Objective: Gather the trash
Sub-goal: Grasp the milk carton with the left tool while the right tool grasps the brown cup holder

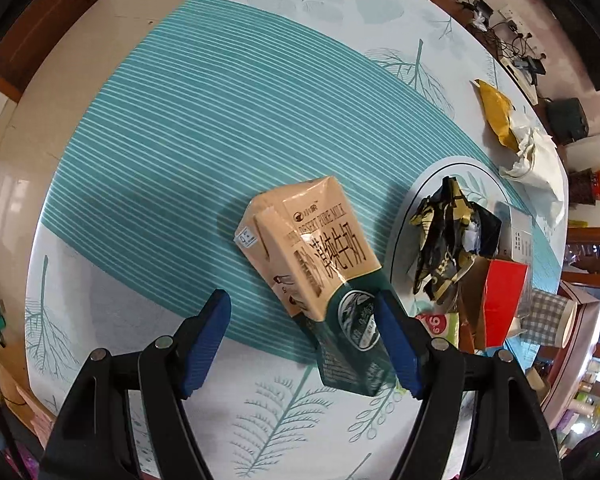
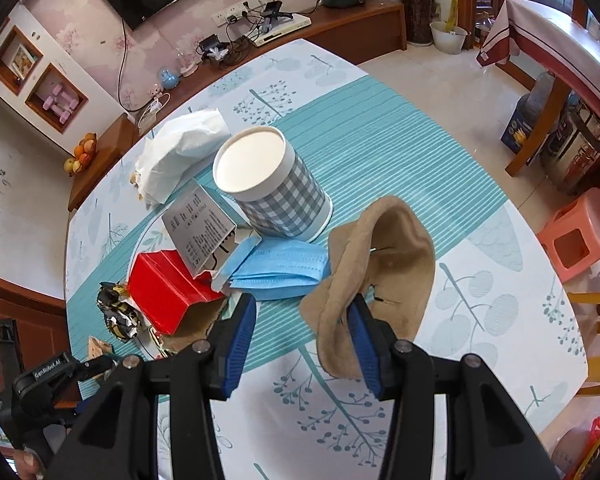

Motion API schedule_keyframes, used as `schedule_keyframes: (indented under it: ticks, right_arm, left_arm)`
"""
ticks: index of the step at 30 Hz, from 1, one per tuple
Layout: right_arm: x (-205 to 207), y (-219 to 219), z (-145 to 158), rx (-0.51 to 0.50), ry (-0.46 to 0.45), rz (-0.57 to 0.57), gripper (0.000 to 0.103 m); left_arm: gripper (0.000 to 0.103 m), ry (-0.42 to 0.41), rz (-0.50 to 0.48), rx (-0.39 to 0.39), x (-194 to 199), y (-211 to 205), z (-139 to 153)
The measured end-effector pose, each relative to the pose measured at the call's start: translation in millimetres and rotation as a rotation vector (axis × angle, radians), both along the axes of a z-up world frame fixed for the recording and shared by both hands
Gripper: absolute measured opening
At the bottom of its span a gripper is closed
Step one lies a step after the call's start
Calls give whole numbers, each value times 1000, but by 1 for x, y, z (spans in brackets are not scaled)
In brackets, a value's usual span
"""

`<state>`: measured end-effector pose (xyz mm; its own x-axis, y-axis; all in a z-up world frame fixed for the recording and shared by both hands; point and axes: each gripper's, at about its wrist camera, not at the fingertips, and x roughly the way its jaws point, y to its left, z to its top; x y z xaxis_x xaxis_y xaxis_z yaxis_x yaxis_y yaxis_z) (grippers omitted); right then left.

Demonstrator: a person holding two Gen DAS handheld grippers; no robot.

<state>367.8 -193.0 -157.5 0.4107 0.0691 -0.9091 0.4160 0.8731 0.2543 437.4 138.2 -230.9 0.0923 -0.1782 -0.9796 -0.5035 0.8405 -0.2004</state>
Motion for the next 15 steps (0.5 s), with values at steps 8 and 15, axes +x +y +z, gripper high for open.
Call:
schedule_keyframes:
  ticks: [8, 15]
  right_arm:
    - [-4, 3, -4, 11, 10, 15, 37]
    - [-4, 1, -5, 14, 13, 20, 22]
  left_arm:
    - [72, -15, 18, -56, 9, -8, 5]
    - [72, 59, 41, -49, 15, -13, -10]
